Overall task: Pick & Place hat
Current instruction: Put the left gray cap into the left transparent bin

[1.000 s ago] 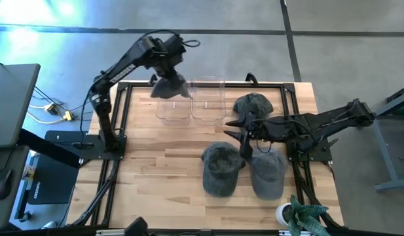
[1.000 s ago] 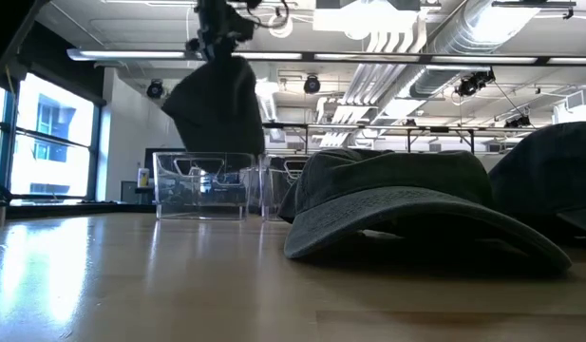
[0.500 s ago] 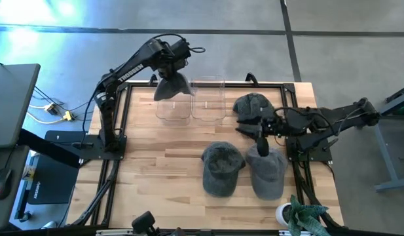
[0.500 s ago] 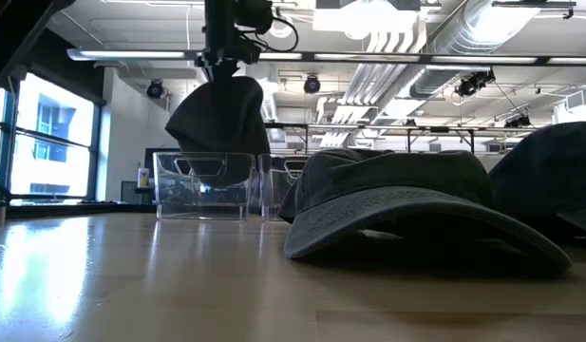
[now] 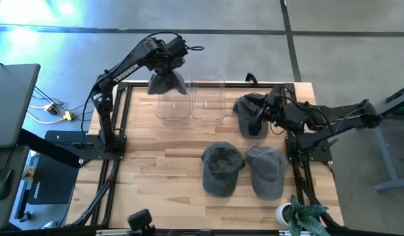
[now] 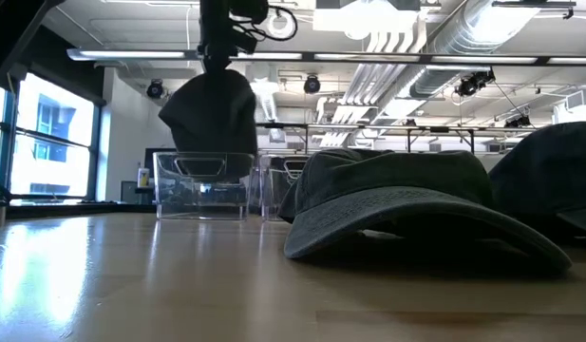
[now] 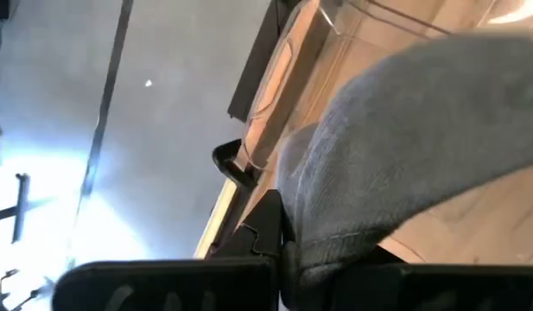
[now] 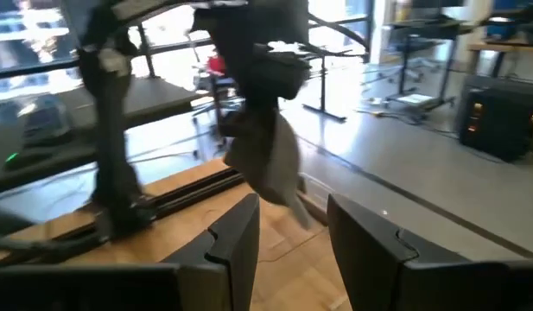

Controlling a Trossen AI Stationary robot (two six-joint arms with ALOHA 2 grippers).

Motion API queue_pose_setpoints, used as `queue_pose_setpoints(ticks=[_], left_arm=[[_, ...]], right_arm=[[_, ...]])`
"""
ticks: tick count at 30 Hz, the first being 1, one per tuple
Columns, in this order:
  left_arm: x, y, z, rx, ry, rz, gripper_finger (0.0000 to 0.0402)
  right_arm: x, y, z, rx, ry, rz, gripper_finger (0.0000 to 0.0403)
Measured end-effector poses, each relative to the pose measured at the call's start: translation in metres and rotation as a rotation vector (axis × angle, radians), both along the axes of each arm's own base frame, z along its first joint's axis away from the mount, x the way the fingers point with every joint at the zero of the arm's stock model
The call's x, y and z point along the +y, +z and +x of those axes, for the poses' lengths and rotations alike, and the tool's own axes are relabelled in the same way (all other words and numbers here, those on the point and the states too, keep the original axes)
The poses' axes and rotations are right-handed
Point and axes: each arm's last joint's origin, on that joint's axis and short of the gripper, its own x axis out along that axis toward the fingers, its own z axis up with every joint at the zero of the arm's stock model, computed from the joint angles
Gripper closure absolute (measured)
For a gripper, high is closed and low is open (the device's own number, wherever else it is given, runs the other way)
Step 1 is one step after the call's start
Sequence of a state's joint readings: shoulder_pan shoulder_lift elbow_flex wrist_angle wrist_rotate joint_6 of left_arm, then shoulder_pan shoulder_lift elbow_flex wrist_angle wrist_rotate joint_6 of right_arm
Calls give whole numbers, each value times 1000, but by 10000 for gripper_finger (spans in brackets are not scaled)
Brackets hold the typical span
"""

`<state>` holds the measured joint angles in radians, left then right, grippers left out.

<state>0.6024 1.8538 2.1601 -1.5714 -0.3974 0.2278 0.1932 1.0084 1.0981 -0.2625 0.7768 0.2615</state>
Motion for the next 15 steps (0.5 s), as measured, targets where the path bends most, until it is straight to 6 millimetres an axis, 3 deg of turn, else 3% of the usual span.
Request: queue_pose_setpoints(ticks=[7, 15], left_arm=[[5, 5, -11, -117, 13, -118, 392], [7, -23, -8, -46, 44, -197, 392]], right_arm=[[-12, 0, 1, 3, -54, -8, 269], [-21, 7, 0, -2, -24, -80, 269]])
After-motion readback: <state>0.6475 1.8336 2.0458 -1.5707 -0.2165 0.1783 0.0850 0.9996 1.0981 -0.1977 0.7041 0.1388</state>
